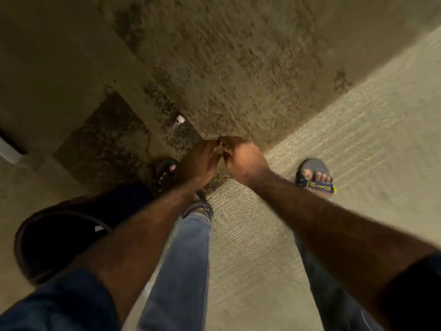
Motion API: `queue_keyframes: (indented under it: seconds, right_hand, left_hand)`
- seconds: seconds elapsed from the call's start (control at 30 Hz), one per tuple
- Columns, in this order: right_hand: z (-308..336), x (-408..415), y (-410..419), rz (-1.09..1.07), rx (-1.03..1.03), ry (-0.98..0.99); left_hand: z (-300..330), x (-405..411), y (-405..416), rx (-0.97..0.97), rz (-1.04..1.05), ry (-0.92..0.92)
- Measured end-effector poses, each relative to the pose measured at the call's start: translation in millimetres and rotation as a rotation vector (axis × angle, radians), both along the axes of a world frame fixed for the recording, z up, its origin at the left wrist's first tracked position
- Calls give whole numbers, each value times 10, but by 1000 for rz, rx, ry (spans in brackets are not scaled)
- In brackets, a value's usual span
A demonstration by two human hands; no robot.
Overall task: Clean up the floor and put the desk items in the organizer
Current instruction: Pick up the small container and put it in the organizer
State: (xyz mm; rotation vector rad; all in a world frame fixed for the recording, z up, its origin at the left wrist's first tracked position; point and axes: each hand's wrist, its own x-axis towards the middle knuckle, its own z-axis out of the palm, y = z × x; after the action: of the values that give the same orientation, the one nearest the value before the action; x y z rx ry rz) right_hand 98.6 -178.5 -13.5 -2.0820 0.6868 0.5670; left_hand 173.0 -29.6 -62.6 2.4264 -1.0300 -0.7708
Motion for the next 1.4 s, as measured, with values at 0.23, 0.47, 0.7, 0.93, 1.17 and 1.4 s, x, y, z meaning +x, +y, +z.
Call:
queue_keyframes:
  seconds: [0.23,0.47,0.7,0.93,1.17,1.4]
  right_hand:
    - [-614,145,195,49,16,9]
    - [-842,101,262,48,12,12]
    - [-938,-48,230,46,24,-18]
    - [-824,-93,219,-2,39,-58]
    - [-56,-88,-71,-169,-13,-143]
    - [1370,-204,-604,-286,-16,-336]
  left_hand:
    - [-587,313,181,91,36,-108]
    - [-946,738,255,287,283,-191]
    - [-1192,967,237,393,415,-74]
    - [-1051,733,103,247,509,30]
    - [-170,184,-232,-80,602,42]
    - [1384,-141,-667,-242,779,147]
